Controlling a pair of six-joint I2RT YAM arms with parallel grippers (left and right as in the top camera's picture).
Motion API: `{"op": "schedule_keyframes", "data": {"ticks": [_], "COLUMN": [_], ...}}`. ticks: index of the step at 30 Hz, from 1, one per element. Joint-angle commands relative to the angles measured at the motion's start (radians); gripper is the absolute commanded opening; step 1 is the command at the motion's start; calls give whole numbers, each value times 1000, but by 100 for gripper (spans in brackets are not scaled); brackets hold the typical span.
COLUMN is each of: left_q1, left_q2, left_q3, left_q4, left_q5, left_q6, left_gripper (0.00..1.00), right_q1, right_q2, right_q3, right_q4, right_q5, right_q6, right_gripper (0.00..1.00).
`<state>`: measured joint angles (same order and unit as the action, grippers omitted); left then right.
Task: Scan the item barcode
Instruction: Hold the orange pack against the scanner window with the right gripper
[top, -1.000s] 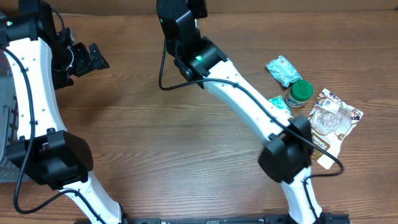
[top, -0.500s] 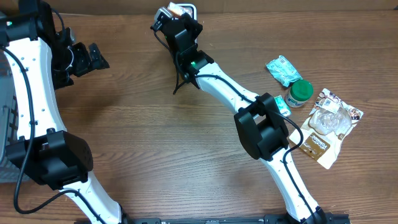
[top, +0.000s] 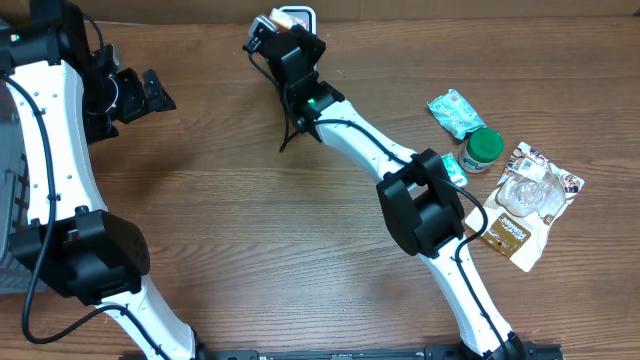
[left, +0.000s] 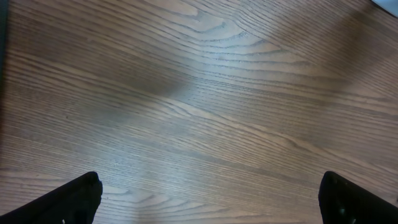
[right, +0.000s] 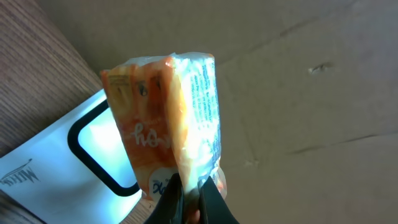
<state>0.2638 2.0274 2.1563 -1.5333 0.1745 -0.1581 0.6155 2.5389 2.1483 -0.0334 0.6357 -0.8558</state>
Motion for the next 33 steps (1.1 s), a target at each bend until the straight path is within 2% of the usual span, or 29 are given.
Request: {"op": "schedule_keyframes", "data": {"ticks": [1,8,17,26,33], "left_q1": [3,3,3,3,3], "left_q2": [-13,-13,-13,-13,-13], "left_q3": [14,14,14,14,14], "left_q4": [1,1,1,1,1], "left_q5": [-3,-3,-3,-3,-3], "left_q6": [-6,-6,-6,-6,-6], "left_gripper": [99,100,100,100,100], "right_q1": [-23,-32,-44,-50,-49], "right_q2": [11,11,39,65,65], "right_q3": [0,-1,0,0,0], "right_q4": [-2,1,14,78,93], "right_q5": [-56,-119,-116,-90,-75], "right_q6": [78,152,153,114,-21], "right_gripper": [4,4,4,4,4]}}
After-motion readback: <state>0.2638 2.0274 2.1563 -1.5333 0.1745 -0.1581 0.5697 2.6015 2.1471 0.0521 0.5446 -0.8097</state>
